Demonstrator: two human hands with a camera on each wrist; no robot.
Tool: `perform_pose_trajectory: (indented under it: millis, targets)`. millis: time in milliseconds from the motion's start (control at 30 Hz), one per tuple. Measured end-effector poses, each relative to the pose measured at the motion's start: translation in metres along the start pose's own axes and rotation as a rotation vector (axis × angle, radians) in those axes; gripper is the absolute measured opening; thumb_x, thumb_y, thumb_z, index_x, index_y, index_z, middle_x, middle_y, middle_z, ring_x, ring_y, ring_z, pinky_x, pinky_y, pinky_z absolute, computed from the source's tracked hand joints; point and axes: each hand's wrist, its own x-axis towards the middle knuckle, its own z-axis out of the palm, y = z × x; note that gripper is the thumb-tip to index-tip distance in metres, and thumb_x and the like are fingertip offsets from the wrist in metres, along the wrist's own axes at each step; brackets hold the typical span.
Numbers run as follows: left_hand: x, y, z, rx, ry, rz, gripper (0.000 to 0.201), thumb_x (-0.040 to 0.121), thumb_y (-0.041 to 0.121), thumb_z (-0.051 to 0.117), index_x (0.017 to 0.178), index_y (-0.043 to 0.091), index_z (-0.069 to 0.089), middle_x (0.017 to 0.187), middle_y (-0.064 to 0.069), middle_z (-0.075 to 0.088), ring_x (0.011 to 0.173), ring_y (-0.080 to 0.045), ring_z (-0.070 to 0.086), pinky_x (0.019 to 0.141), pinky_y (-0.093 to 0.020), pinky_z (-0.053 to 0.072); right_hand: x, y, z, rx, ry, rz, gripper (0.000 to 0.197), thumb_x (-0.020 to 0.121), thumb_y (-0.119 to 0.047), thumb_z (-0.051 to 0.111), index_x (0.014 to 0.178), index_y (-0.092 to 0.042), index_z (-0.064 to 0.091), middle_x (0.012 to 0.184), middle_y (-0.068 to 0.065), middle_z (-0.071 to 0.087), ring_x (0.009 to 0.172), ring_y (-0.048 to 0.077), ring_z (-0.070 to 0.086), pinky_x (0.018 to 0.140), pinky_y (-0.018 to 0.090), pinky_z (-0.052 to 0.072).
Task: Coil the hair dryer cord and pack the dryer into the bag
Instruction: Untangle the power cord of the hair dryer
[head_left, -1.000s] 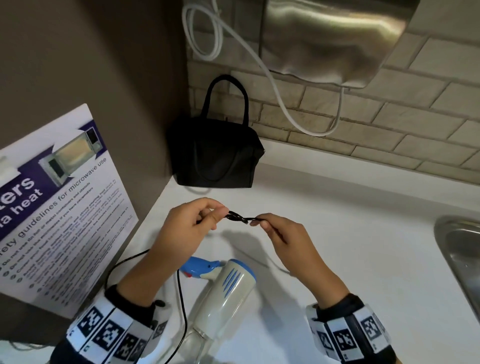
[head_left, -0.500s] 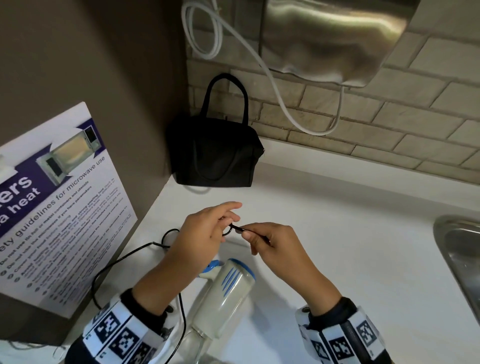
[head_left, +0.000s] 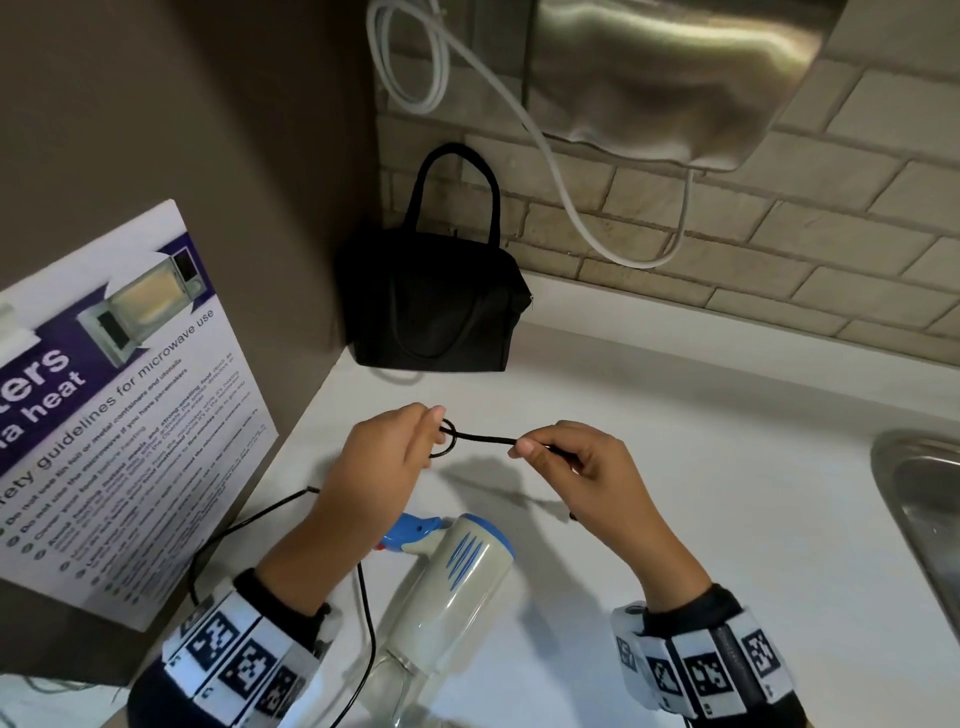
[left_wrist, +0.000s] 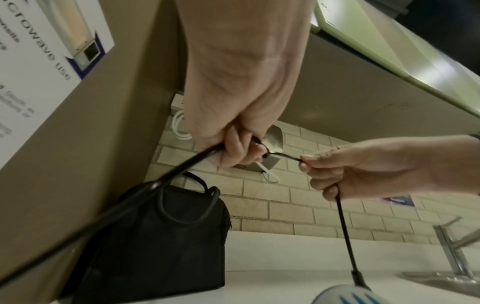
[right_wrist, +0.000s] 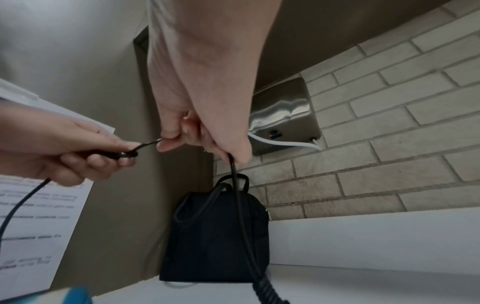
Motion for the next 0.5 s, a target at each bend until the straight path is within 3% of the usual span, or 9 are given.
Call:
perform_pose_trajectory:
  millis: [67,133,200,300,400,500]
  targets:
    - [-0.002,0.002,0.007,0.059,-0.031,0.068,0.035,0.1,0.029,0.04,0.082,0.006,0.06,0.076,0.007,0.061,0.07,-0.01,0.056,0.051,-0.008,0.042,0.002,-0.003,0.006,-0.032,-0.004,-0.045,0.015,0.09,-0.024,0.063,0.085,-0.018,0.076,0.063,-0.009,0.057,0.061,0.007,0.049,0.058,0.011,0.034]
    - [-0.004,0.0,0.015,0.097,-0.008,0.119,0.043,0.099,0.038,0.033,0.086,0.006,0.059,0.084,0.001,0.064,0.077,-0.014,0.058,0.061,-0.014,0.045,0.004,-0.006,0.01,-0.079,0.004,-0.085,0.015,0.09,-0.023,0.063,0.086,-0.018,0.076,0.064,-0.008,0.059,0.063,0.008,0.05,0.059,0.011,0.035]
    - [-0.004,-0.003,0.02,0.153,0.029,0.197,0.048,0.094,0.046,0.022,0.089,0.013,0.057,0.083,0.002,0.056,0.071,-0.012,0.054,0.064,-0.024,0.043,0.005,-0.008,0.015,-0.124,-0.008,-0.129,0.014,0.09,-0.022,0.063,0.087,-0.018,0.076,0.063,-0.009,0.059,0.063,0.009,0.051,0.059,0.011,0.035]
    - [-0.002,0.001,0.021,0.142,-0.023,0.299,0.034,0.098,0.033,0.029,0.096,0.022,0.061,0.091,0.003,0.042,0.075,-0.007,0.052,0.064,-0.013,0.04,0.004,-0.008,0.023,-0.162,-0.056,-0.174,0.012,0.09,-0.021,0.064,0.089,-0.019,0.076,0.055,-0.021,0.051,0.061,0.003,0.05,0.06,0.008,0.033]
    - [0.001,0.007,0.015,-0.015,-0.087,0.325,0.029,0.099,0.022,0.037,0.105,0.026,0.065,0.096,0.002,0.047,0.086,-0.009,0.054,0.075,-0.012,0.044,0.004,-0.005,0.023,-0.091,-0.067,-0.054,0.016,0.092,-0.022,0.06,0.087,-0.018,0.074,0.055,-0.023,0.054,0.057,0.0,0.051,0.059,0.009,0.034]
    - [0.005,0.004,0.007,-0.149,-0.052,0.22,0.03,0.102,0.02,0.034,0.108,0.029,0.062,0.084,0.003,0.057,0.073,-0.01,0.054,0.065,-0.017,0.043,0.005,-0.008,0.017,0.084,-0.093,0.131,0.02,0.095,-0.034,0.052,0.096,-0.02,0.066,0.057,-0.013,0.047,0.05,0.004,0.041,0.055,0.019,0.038]
